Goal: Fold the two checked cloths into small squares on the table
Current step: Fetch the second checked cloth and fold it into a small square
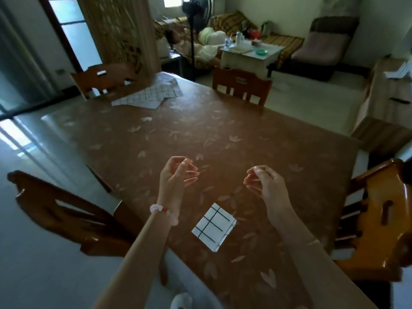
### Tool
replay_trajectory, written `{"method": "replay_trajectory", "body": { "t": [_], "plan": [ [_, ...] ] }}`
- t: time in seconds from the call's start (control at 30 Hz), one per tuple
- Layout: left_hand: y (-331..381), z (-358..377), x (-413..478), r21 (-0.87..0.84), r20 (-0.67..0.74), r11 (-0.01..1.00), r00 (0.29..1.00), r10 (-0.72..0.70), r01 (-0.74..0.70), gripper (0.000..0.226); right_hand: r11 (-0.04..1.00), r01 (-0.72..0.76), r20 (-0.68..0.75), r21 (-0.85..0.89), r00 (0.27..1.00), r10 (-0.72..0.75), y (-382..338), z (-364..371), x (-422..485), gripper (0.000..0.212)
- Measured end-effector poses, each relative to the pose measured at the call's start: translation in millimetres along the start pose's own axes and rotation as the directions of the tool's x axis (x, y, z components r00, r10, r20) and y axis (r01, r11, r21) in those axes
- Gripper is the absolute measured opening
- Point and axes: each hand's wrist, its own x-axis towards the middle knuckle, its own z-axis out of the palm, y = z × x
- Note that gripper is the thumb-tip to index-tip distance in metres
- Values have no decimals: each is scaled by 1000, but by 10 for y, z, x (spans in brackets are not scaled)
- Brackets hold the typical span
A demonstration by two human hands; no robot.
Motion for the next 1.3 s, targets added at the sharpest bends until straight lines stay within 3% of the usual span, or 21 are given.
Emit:
{"method": "replay_trajectory", "body": {
  "t": [0.23,0.5,0.6,0.87,1.07,1.3],
  "plan": [
    [131,-164,-397,23,-54,1000,998,22,-21,12,999,-12,85,-38,996,15,-13,20,-314,24],
    [217,-301,-660,110,80,993,996,44,-53,13,999,21,26,-45,999,-20,-61,34,-736,26],
    [260,-258,-749,81,182,995,983,36,-51,13,998,54,-64,-32,996,-56,-47,-98,-938,28],
    [251,414,-1127,68,538,995,843,31,-79,14,994,98,-394,46,916,-73,43,-822,-1600,27],
    [195,1103,-1655,9,690,1000,724,-25,26,20,987,147,-621,69,781,-73,41,-1499,-2189,28],
    [111,1898,-2240,36,815,998,577,-54,43,22,978,187,-738,93,673,-58,-2,-2287,-2634,26]
  ]
}}
